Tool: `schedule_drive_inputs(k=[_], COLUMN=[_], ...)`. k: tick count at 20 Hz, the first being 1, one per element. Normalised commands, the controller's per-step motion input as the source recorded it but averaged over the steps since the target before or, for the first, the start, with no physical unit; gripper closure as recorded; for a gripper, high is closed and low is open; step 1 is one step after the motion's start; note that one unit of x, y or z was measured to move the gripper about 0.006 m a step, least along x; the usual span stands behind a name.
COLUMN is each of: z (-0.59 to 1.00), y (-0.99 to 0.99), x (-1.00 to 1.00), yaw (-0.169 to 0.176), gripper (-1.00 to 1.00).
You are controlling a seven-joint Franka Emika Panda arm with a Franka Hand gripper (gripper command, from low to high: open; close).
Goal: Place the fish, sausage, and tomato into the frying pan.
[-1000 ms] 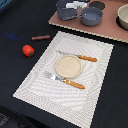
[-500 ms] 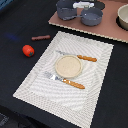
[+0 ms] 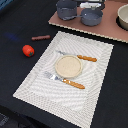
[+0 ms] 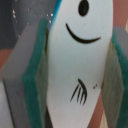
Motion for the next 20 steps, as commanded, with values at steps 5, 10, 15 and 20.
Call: schedule_drive_inputs(k=[5, 10, 15, 20], z=[-0.15, -0.11, 0.25, 0.99], y=[0.51, 0.37, 0.18, -0.04], x=[0.33, 0.06, -0.02, -0.3], yaw=[-0.009, 0.0, 0.0, -0.033], gripper=[1.0, -1.0, -1.0, -1.0])
